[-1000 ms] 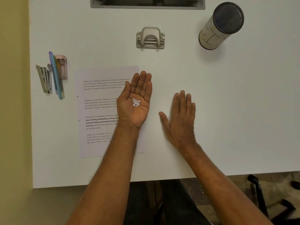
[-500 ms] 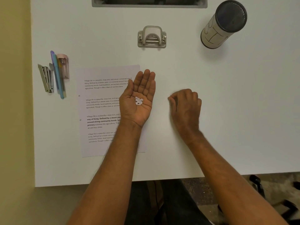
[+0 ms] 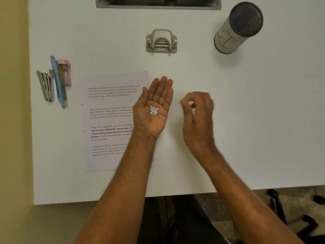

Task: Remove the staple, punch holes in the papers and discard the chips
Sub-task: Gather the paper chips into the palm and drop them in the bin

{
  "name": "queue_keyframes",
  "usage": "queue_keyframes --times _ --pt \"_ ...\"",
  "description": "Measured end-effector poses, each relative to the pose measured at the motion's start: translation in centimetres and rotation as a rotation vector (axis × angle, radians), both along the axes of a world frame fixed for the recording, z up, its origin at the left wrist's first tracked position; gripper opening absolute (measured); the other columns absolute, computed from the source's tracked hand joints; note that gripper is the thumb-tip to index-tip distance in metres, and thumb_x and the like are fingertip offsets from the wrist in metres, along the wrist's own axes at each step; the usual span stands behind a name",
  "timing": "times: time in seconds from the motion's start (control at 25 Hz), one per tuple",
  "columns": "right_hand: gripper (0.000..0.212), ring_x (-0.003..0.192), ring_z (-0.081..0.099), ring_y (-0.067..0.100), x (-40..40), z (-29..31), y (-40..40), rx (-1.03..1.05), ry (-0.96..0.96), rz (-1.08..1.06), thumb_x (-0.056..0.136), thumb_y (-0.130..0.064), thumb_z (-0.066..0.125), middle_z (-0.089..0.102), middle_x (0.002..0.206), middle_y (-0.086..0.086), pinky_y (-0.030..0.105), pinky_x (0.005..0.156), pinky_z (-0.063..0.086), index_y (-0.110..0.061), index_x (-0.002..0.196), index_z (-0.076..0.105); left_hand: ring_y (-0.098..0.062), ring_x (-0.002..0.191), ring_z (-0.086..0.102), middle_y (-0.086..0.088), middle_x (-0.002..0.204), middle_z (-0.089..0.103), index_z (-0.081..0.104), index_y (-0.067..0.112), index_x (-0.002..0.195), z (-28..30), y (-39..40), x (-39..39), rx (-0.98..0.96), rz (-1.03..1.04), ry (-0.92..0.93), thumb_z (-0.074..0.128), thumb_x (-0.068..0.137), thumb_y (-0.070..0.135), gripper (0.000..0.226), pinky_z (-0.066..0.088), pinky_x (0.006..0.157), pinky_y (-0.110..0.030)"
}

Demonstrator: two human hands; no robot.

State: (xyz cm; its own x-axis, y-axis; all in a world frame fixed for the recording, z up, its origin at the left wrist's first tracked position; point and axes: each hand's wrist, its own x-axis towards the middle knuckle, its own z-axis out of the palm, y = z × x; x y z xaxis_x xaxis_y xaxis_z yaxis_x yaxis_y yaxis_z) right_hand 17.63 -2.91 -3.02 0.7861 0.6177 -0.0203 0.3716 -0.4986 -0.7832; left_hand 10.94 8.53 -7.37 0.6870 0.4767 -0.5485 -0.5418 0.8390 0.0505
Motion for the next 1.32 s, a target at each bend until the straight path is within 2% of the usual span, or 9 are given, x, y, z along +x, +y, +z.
queue_keyframes --times 0.16,0.28,0.36,0.44,0.52,0.64,1.0,1.12,1.32 --pt "0.013 0.102 0.057 0.027 -2.1 0.5 1.2 -0.162 -0.180 0.215 0.104 -0.019 0.065 0.069 0.110 0.009 0.041 0.084 0.051 -0.011 0.108 0.074 -0.035 0.114 0.072 -0.021 0.119 0.074 0.077 -0.003 0.106 0.2 -1.0 0.6 0.030 -0.039 0.016 0.038 0.111 0.026 0.050 0.056 0.102 -0.044" --pt "0.009 0.104 0.058 0.023 -2.1 0.1 0.7 -0.067 -0.194 0.226 0.098 -0.013 0.074 0.068 0.111 0.010 0.028 0.086 0.051 -0.008 0.105 0.074 -0.036 0.114 0.072 -0.022 0.120 0.073 0.076 -0.004 0.107 0.1 -0.9 0.4 0.013 -0.014 -0.007 0.038 0.111 0.025 0.048 0.056 0.102 -0.045" --pt "0.009 0.113 0.058 0.015 -1.2 -0.6 -0.5 0.056 -0.108 0.132 0.102 -0.011 0.067 0.066 0.117 0.006 0.022 0.097 0.050 -0.008 0.110 0.070 -0.038 0.113 0.072 -0.024 0.119 0.074 0.076 -0.006 0.107 0.0 -0.3 0.1 -0.007 0.016 -0.028 0.039 0.111 0.025 0.049 0.059 0.098 -0.045" --pt "0.024 0.130 0.056 0.017 0.5 -2.0 -2.1 0.024 -0.050 0.001 0.108 -0.013 0.057 0.063 0.136 0.005 0.036 0.111 0.050 -0.009 0.130 0.065 -0.039 0.110 0.073 -0.025 0.118 0.074 0.076 -0.007 0.107 -0.1 0.5 -0.3 -0.019 0.055 -0.039 0.038 0.112 0.024 0.050 0.062 0.093 -0.045" --pt "0.049 0.156 0.035 0.025 1.6 -3.9 -3.3 -0.233 -0.029 0.014 0.110 -0.020 0.052 0.042 0.166 0.010 0.045 0.127 0.033 -0.007 0.157 0.044 -0.039 0.109 0.073 -0.025 0.118 0.074 0.076 -0.008 0.107 -0.1 1.0 -0.5 -0.021 0.080 -0.043 0.037 0.112 0.024 0.050 0.063 0.090 -0.046" --pt "0.076 0.165 0.000 0.034 1.1 -6.5 -3.4 -0.538 -0.167 0.232 0.111 -0.041 0.045 0.005 0.177 0.018 0.049 0.135 0.005 -0.003 0.168 0.013 -0.039 0.109 0.073 -0.025 0.117 0.074 0.076 -0.008 0.107 -0.1 1.2 -0.6 -0.012 0.088 -0.032 0.036 0.112 0.024 0.051 0.062 0.091 -0.045" --pt "0.078 0.166 0.008 0.028 -1.6 -8.5 -3.8 -0.468 -0.427 0.586 0.112 -0.057 0.030 0.012 0.177 0.015 0.043 0.135 0.010 -0.004 0.168 0.017 -0.039 0.111 0.073 -0.025 0.119 0.074 0.075 -0.007 0.109 0.1 1.3 -0.6 -0.006 0.067 -0.012 0.037 0.112 0.025 0.050 0.062 0.093 -0.045" --pt "0.068 0.165 0.011 0.027 -0.9 -7.6 -5.1 -0.463 -0.427 0.617 0.114 -0.046 0.035 0.016 0.176 0.014 0.043 0.135 0.015 -0.005 0.167 0.020 -0.038 0.110 0.073 -0.024 0.118 0.074 0.076 -0.007 0.108 0.2 1.6 -0.6 -0.003 0.069 -0.004 0.038 0.112 0.025 0.050 0.062 0.092 -0.045" --pt "0.050 0.140 0.053 0.036 1.2 -5.3 -4.9 -0.356 -0.153 0.486 0.099 0.009 0.049 0.058 0.151 0.017 0.051 0.113 0.049 -0.003 0.147 0.059 -0.038 0.109 0.074 -0.024 0.117 0.074 0.077 -0.007 0.106 0.4 1.8 -0.6 -0.005 0.069 0.010 0.038 0.112 0.024 0.050 0.063 0.090 -0.045"
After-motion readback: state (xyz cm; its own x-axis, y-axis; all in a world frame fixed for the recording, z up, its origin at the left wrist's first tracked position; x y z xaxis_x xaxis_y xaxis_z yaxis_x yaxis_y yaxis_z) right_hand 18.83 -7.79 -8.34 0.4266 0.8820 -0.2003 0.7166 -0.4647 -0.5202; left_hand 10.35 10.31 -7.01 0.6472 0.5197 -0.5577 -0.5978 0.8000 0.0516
